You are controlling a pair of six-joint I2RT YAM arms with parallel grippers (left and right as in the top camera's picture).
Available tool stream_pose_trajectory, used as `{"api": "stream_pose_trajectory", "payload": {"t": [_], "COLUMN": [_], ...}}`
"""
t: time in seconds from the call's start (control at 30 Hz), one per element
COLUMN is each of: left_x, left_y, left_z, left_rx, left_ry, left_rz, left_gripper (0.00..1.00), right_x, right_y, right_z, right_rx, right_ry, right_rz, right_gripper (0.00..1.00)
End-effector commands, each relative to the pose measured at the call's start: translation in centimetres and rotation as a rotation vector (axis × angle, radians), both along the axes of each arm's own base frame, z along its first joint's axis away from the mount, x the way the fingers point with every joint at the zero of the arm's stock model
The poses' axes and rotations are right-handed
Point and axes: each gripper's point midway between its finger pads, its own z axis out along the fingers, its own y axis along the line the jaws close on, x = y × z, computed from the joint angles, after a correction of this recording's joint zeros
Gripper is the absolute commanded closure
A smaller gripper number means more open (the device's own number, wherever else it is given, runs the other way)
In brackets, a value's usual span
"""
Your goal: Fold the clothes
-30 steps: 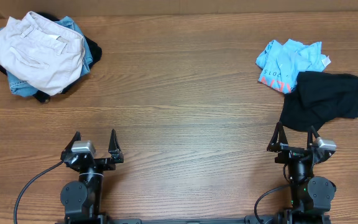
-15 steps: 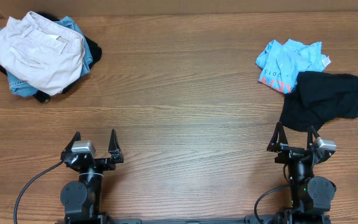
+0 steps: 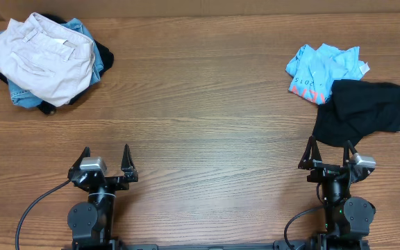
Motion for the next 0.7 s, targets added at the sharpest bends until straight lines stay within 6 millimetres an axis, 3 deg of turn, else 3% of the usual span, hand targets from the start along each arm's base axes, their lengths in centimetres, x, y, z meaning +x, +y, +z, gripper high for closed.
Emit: {"api": "stream_pose_trajectory", "payload": {"t": [0.0, 0.57, 0.67], "left_x": [-0.1, -0.1, -0.1], "left_y": [0.3, 0.3, 0.3], "left_z": [0.0, 0.0, 0.0], "left_rx": [0.020, 0.020, 0.020], "left_ry": [-0.005, -0.005, -0.005], "left_rz": [0.013, 0.013, 0.013], "left_gripper": [0.00, 0.00, 0.00], "right_x": [0.0, 0.0, 0.0], "right_y": [0.0, 0.1, 2.6], "right_z": [-0.2, 0.1, 0.2], "right_rx": [-0.004, 0.001, 0.184], "right_ry": [-0.004, -0.016, -0.015], "right_rz": [-0.001, 0.005, 0.152], "right_gripper": [0.00, 0.00, 0.00]}}
